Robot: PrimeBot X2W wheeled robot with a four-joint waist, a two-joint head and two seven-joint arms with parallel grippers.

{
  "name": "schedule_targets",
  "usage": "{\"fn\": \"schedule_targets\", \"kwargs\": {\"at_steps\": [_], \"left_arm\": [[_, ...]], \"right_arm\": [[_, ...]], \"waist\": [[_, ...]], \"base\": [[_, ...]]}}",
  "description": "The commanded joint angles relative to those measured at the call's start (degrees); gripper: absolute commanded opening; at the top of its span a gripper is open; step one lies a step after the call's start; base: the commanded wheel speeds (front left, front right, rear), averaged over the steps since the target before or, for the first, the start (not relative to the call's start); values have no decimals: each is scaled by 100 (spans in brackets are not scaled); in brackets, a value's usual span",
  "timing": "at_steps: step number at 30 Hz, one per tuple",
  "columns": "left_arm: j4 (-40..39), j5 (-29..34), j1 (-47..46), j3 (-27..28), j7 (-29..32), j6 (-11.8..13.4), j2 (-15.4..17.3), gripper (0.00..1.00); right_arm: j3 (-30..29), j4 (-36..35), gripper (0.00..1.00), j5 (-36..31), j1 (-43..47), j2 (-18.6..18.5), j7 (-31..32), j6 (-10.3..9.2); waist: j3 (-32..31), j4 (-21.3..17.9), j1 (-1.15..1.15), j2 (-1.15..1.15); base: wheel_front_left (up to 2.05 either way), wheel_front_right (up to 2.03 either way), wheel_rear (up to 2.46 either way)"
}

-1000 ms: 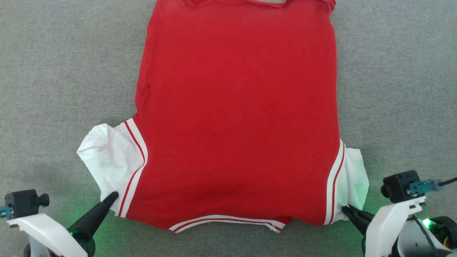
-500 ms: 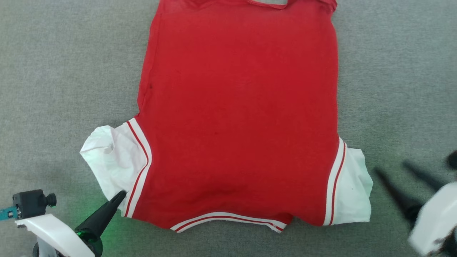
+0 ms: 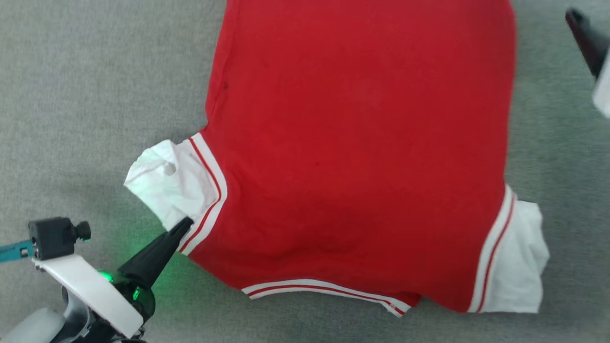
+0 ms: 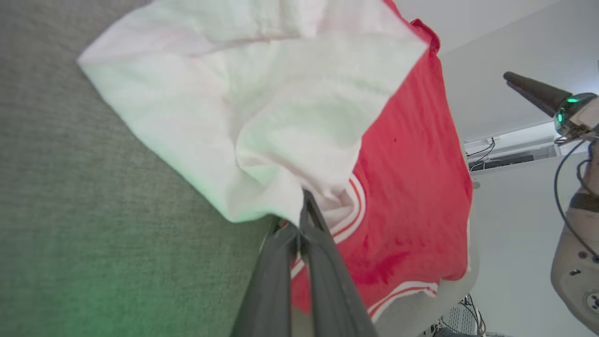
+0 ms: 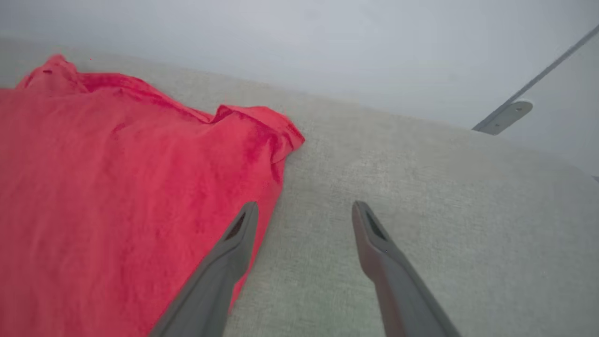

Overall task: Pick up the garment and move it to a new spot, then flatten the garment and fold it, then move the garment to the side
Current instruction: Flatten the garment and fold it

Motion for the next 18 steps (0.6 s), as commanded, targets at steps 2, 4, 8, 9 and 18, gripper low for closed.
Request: {"fn": "schedule_targets", "kwargs": {"at_steps": [2,4,8,9,18], "left_arm": [[-131,82,-221,-70,-70,13,22,0],[-169,106,-272,-103,-90,13,36,0],[-218,122,-487,-301,-180,13,72,0],[-218,122,-487,-301,-180,13,72,0],[-253,56,-827,-669,-390,14,134,0]], "right_arm": [[133,885,100,-380,-776,137,147,-5],[132,1226,100,-476,-1036,203,224,-5],[161,2374,100,-932,-1920,359,485,-5],[161,2374,100,-932,-1920,359,485,-5],[228,3577,100,-1685,-2672,408,680,-4]], "waist": [[376,259,0,0],[453,308,0,0],[707,507,0,0],[707,507,0,0],[1012,584,0,0]], "base": [[0,0,0],[0,0,0],[0,0,0],[0,0,0],[0,0,0]]}}
